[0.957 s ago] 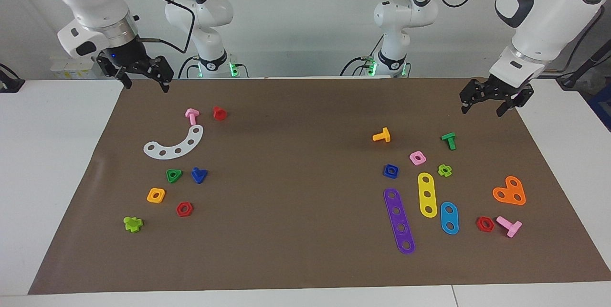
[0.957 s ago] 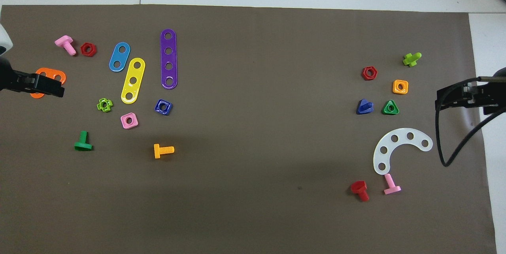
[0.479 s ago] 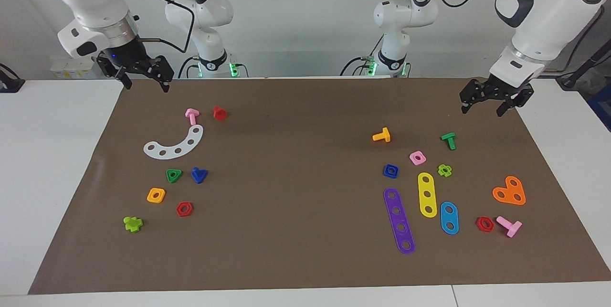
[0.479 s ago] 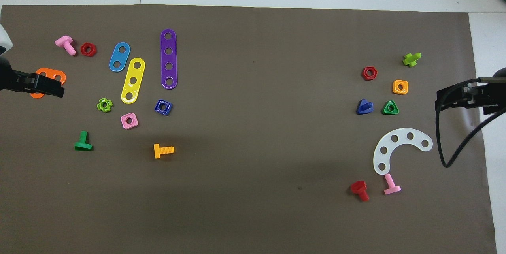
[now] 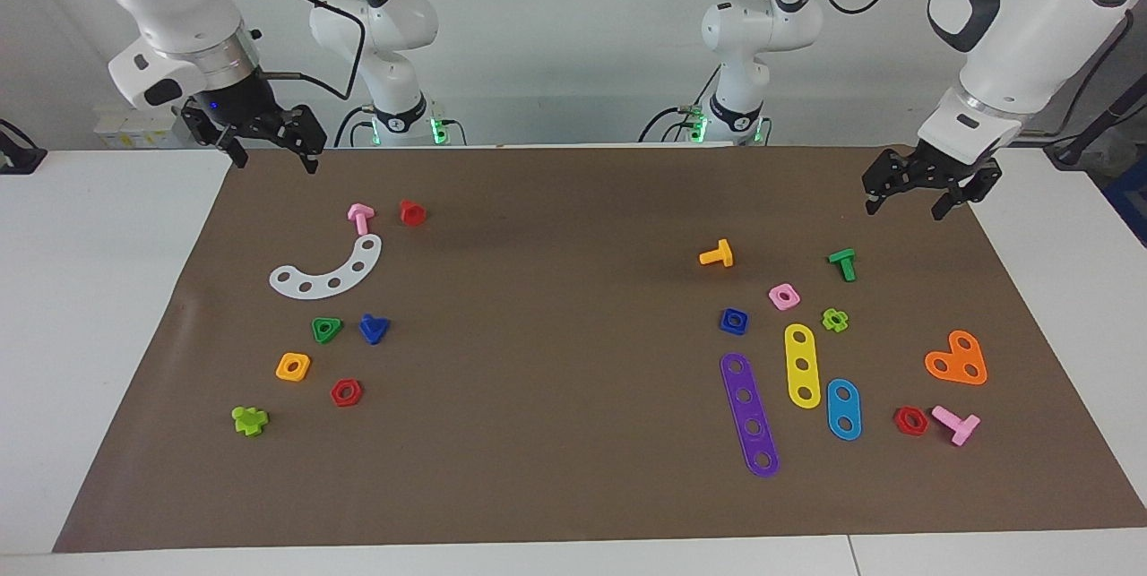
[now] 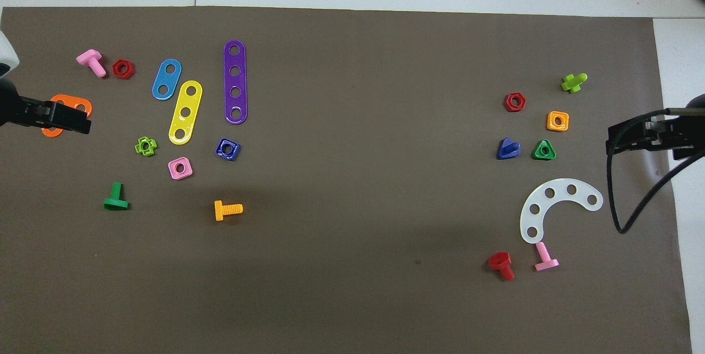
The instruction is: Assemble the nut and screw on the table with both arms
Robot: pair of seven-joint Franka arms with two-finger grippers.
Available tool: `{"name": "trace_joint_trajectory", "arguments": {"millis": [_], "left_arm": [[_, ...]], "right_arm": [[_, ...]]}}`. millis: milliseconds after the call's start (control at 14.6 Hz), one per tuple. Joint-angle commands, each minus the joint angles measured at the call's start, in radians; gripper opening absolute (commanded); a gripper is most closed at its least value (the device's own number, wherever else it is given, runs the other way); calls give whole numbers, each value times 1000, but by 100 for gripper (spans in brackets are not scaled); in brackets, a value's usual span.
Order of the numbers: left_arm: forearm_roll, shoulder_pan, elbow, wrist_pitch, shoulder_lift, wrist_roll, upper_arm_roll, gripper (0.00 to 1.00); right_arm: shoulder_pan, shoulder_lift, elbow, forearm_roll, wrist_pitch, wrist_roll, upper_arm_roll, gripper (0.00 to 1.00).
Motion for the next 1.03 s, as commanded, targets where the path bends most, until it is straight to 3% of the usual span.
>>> {"name": "trace_joint_trajectory", "arguments": {"millis": [0, 957], "left_arm": [[10, -11, -43, 19, -34, -6, 7, 100], [10, -11, -45, 27, -34, -6, 7, 100]], "right_arm": [[-11, -16, -20, 22, 6, -38, -2, 100], [-9, -34, -62, 22, 43, -37, -2, 100]]}}
